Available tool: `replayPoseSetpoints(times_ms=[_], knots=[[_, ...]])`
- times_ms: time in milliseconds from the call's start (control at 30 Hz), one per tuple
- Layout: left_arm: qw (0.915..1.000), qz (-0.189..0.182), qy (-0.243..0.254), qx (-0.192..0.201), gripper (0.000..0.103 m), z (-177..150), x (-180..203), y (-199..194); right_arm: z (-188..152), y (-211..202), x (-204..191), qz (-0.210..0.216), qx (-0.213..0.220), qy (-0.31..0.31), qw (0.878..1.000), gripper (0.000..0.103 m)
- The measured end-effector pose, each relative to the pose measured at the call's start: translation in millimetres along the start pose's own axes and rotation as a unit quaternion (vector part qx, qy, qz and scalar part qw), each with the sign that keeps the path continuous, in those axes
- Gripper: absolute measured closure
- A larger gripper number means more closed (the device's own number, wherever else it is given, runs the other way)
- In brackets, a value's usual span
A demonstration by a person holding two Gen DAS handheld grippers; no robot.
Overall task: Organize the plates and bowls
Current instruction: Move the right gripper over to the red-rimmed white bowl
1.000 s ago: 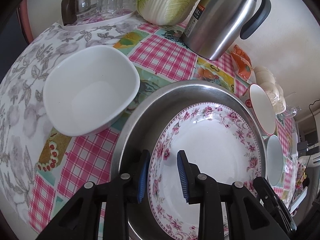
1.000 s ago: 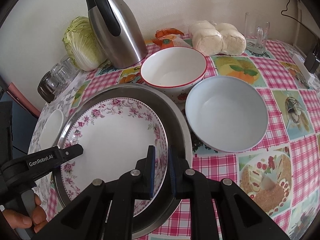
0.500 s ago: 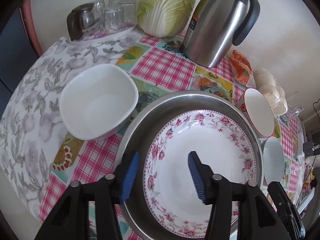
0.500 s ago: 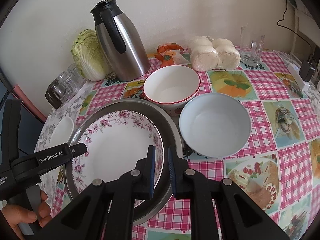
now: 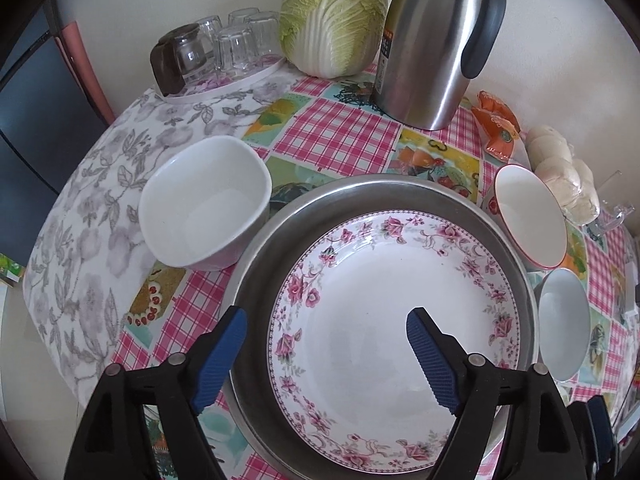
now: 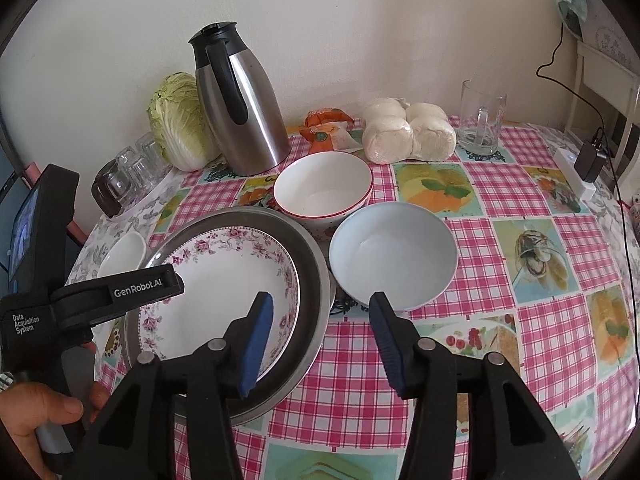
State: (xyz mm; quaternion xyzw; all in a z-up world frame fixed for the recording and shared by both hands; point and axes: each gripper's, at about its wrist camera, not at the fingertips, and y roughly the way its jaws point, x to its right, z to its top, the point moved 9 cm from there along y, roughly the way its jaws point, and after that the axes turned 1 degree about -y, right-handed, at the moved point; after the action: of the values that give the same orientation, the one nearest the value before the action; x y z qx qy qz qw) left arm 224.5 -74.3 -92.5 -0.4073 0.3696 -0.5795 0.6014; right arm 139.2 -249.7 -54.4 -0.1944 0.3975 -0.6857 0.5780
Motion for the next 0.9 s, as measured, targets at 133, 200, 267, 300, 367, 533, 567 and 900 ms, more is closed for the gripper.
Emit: replayPoseSetpoints(times_ms=[133, 200, 267, 300, 367, 533, 567, 900], knots=[[0.9999, 0.000, -0.007, 0.014, 0.010, 1, 5, -9, 4, -13, -1, 0.011, 0.018, -0.008, 1.000, 0.045], [0.9998, 0.000, -0.009, 0.020, 0.007, 2, 7, -14, 5, -18, 0, 0.010, 0.026, -0.010, 1.000, 0.043], [0.9996, 0.001, -0.011, 0.026, 0.006, 3, 7, -17, 6, -19, 3, 0.010, 0.028, -0.007, 1.000, 0.043], [0.9995, 0.001, -0.013, 0.028, 0.006, 3, 7, -19, 6, -20, 5, 0.011, 0.028, -0.004, 1.000, 0.043], [0.9992, 0.005, -0.021, 0.034, 0.004, 4, 5, -21, 6, -21, 9, 0.011, 0.028, 0.001, 1.000, 0.043], [0.9982, 0.011, -0.040, 0.043, 0.003, 6, 0, -26, 10, -26, 23, 0.010, 0.035, 0.014, 0.999, 0.042], [0.9979, 0.012, -0.043, 0.046, 0.002, 6, 0, -27, 11, -26, 26, 0.009, 0.036, 0.018, 0.999, 0.041], [0.9971, 0.019, -0.041, 0.062, 0.001, 11, 14, -31, 14, -26, 50, -0.002, 0.032, 0.041, 0.999, 0.030]])
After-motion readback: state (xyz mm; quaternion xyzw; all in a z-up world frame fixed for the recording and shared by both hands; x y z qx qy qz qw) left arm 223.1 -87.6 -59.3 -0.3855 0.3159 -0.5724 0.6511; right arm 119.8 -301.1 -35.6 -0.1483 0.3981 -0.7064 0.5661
